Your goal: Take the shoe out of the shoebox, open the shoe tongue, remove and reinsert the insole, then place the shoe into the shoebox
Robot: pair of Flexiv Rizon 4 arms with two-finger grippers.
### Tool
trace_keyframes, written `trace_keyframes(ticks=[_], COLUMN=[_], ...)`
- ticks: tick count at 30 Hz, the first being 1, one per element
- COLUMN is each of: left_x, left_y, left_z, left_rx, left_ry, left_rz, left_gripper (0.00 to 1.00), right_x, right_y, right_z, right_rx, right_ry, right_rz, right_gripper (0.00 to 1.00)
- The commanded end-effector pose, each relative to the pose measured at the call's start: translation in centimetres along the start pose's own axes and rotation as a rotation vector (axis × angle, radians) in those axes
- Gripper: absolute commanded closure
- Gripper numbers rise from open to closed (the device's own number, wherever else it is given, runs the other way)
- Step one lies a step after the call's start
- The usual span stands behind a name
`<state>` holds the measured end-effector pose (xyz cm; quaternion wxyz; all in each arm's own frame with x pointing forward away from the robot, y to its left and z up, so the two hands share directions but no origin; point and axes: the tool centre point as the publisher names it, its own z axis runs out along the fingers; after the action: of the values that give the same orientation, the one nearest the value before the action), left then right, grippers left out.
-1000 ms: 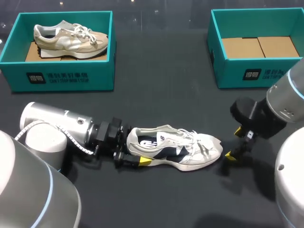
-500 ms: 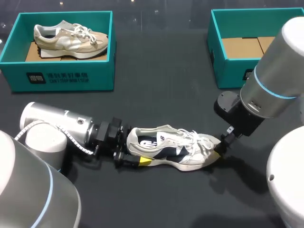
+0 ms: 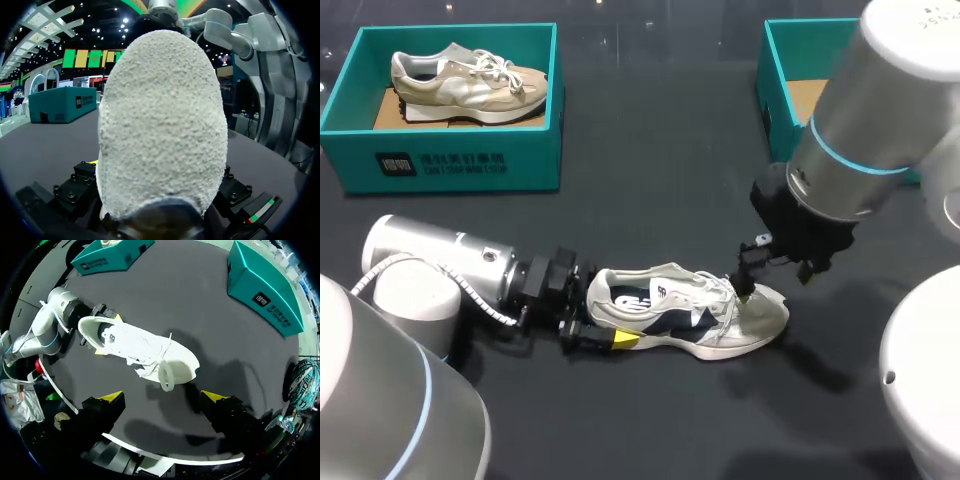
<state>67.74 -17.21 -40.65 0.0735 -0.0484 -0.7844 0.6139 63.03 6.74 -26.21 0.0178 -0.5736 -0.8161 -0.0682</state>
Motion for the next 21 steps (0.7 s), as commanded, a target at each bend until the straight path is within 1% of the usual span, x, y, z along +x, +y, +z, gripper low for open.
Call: trace_keyframes(ticks=[1, 9, 10, 11, 12, 14, 15, 16, 17, 18, 20, 21], left_x=[0.2, 0.2, 0.2, 0.2, 0.2, 0.2, 0.2, 0.2, 0.2, 0.2, 0.2, 0.2], left_y=[0.0, 0.0, 0.0, 0.0, 0.0, 0.0, 0.0, 0.0, 0.0, 0.0, 0.0, 0.0], left_z=[0.0, 0.0, 0.0, 0.0, 0.0, 0.0, 0.0, 0.0, 0.0, 0.0, 0.0, 0.0], left_rx=[0.000, 0.000, 0.000, 0.000, 0.000, 0.000, 0.000, 0.000, 0.000, 0.000, 0.000, 0.000], left_ry=[-0.002, -0.002, -0.002, -0.002, -0.002, -0.002, -0.002, -0.002, -0.002, -0.002, -0.002, -0.002], left_rz=[0.000, 0.000, 0.000, 0.000, 0.000, 0.000, 0.000, 0.000, 0.000, 0.000, 0.000, 0.000], left_gripper=[1.00, 1.00, 1.00, 1.00, 1.00, 1.00, 1.00, 1.00, 1.00, 1.00, 1.00, 1.00], right_x=[1.7, 1.7, 2.4, 3.1, 3.9, 5.0, 5.5, 6.0, 6.6, 7.3, 8.1, 8.7], right_y=[1.1, 1.1, 1.3, 1.6, 1.9, 2.2, 2.4, 2.5, 2.8, 3.0, 3.2, 3.4], right_z=[0.7, 0.7, 0.7, 0.7, 0.8, 0.5, 0.5, 0.4, 0.5, 0.5, 0.8, 1.1], right_rx=[0.074, 0.074, 0.044, 0.055, 0.062, 0.053, 0.058, 0.055, 0.049, 0.050, 0.035, 0.037], right_ry=[-0.224, -0.224, -0.219, -0.244, -0.309, -0.325, -0.357, -0.363, -0.367, -0.404, -0.430, -0.480], right_rz=[0.239, 0.239, 0.311, 0.382, 0.446, 0.507, 0.556, 0.569, 0.548, 0.564, 0.577, 0.607], right_gripper=[0.00, 0.00, 0.00, 0.00, 0.00, 0.00, 0.00, 0.00, 0.00, 0.00, 0.00, 0.00])
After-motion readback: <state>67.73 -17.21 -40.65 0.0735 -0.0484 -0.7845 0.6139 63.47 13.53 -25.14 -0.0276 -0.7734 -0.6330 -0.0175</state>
